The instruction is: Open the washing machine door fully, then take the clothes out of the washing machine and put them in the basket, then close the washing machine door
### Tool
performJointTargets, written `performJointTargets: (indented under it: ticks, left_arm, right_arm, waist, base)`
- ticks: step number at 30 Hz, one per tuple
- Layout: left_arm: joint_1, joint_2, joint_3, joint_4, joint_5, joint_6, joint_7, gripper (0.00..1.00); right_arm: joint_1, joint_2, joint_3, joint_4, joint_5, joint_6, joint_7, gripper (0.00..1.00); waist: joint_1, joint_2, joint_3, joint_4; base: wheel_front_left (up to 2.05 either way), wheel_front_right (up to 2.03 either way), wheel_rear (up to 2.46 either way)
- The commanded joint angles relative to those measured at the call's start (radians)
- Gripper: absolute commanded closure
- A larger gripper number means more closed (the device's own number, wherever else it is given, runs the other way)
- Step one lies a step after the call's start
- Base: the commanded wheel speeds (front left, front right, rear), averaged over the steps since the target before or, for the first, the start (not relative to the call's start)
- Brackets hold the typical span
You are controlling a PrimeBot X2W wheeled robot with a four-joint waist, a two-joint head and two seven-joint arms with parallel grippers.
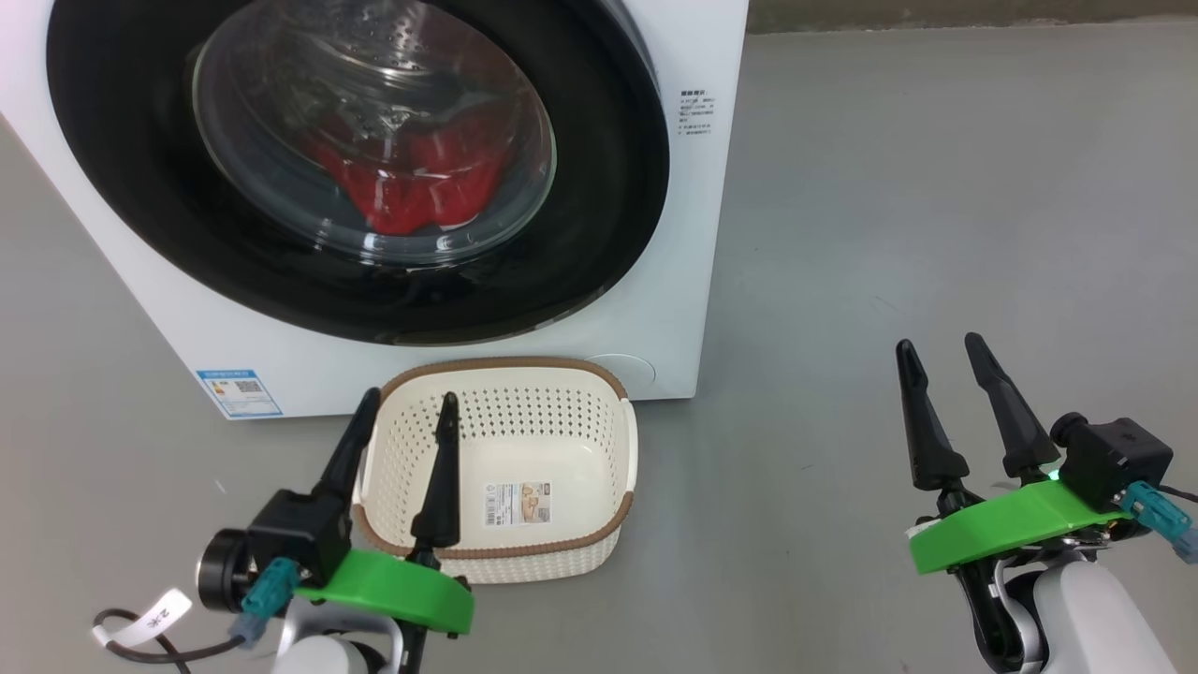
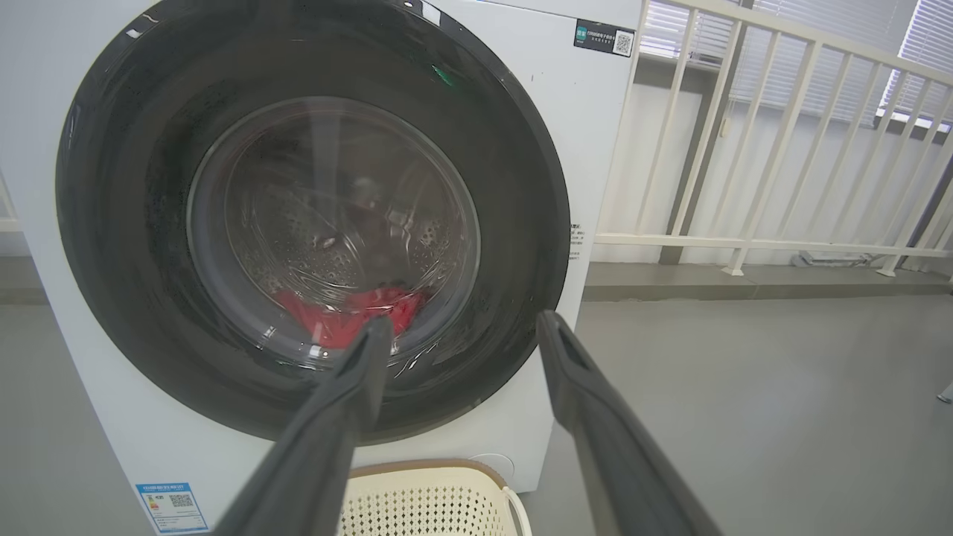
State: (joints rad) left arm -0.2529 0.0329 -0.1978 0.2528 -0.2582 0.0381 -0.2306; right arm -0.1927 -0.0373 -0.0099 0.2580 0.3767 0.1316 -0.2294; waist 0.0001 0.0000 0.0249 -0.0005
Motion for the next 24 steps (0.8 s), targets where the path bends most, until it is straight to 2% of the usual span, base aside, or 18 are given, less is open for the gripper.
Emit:
performJointTargets:
  ticks: [1,6,24]
  left_arm:
    - [-0.056,0.017,0.02,-0.025,0.037,0.014,-0.016,0.0]
    - [-0.067,0.017,0.012,-0.014,0.081,0.025,-0.031,0.0]
    - [-0.068,0.017,0.02,0.03,0.046,0.043,-0.031,0.0]
  right_arm:
    - [-0.053,-0.012,0.03,-0.03,-0.039,-0.001,-0.017,0.0]
    - [-0.06,-0.013,0.037,-0.03,-0.095,-0.001,-0.032,0.0]
    - [-0.049,-0.013,0.03,-0.024,-0.097,-0.001,-0.032,0.0]
  waist:
    - [-0.0001,0.0,0.0,0.0]
    - [-0.0001,0.0,0.002,-0.001]
    - [-0.0001,0.0,0.001,-0.001]
  base:
    - [0.0,0.0,0.0]
    - [0.0,0.0,0.0]
    - [0.0,0.0,0.0]
